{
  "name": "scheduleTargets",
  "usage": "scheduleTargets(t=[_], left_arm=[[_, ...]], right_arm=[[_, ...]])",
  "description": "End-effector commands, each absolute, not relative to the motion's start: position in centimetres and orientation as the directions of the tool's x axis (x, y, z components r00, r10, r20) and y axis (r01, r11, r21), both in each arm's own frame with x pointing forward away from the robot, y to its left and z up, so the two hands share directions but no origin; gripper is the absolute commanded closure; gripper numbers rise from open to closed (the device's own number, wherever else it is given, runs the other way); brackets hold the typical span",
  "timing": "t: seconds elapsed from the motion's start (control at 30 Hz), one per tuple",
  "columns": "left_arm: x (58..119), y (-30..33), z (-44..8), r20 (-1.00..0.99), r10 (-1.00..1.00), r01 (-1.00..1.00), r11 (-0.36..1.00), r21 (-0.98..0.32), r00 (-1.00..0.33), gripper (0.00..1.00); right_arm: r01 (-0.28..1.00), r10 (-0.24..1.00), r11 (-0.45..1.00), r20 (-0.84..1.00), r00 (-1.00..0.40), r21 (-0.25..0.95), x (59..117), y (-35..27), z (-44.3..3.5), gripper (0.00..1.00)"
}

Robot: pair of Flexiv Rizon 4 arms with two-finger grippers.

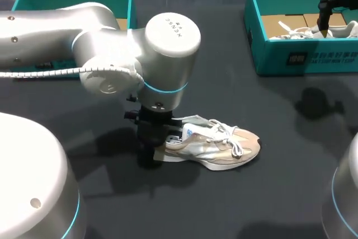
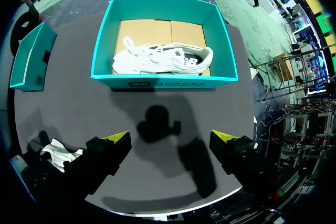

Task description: Take the shoe out of the shoebox, open the shoe tongue, remove and reinsert the insole, then place the shoe into the shoebox

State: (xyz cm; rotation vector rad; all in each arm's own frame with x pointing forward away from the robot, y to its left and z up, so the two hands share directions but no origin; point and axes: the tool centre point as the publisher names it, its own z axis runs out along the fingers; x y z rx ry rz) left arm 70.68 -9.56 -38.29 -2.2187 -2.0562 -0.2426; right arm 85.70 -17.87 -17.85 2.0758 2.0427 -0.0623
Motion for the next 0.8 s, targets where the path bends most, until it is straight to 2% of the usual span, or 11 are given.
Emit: scheduleTargets(t=[0.03, 0.07, 0.37, 0.5, 0.6, 0.67, 0.8], left_arm=[[70.3, -9.0, -37.5, 0.159, 0.984, 0.996, -0.083, 0.040, 0.076, 0.02], [70.2, -8.8, -37.1, 0.146, 0.986, 0.996, -0.083, 0.037, 0.077, 0.00], [71.1, -7.7, -31.9, 0.025, 0.998, 0.999, -0.052, 0.016, 0.051, 0.00], [71.5, -6.1, -28.6, -0.036, 0.998, 0.994, 0.043, -0.097, -0.046, 0.00], [71.8, -4.2, -26.2, -0.121, 0.972, 0.955, 0.167, -0.245, -0.201, 0.00], [71.8, -3.1, -25.0, -0.138, 0.956, 0.913, 0.196, -0.359, -0.259, 0.00], [71.8, -3.1, -25.0, -0.138, 0.956, 0.913, 0.196, -0.359, -0.259, 0.00]], right_arm=[[0.991, 0.981, -0.004, -0.190, 0.029, 0.132, 85.7, -17.8, -17.9, 0.00], [0.991, 0.981, -0.004, -0.190, 0.029, 0.132, 85.7, -17.8, -17.9, 0.00], [0.991, 0.981, -0.004, -0.190, 0.029, 0.132, 85.7, -17.8, -17.9, 0.00], [0.991, 0.981, -0.004, -0.190, 0.029, 0.132, 85.7, -17.8, -17.9, 0.00], [0.991, 0.981, -0.004, -0.190, 0.029, 0.132, 85.7, -17.8, -17.9, 0.00], [0.991, 0.981, -0.004, -0.190, 0.029, 0.132, 85.7, -17.8, -17.9, 0.00], [0.991, 0.981, -0.004, -0.190, 0.029, 0.132, 85.7, -17.8, -17.9, 0.00]])
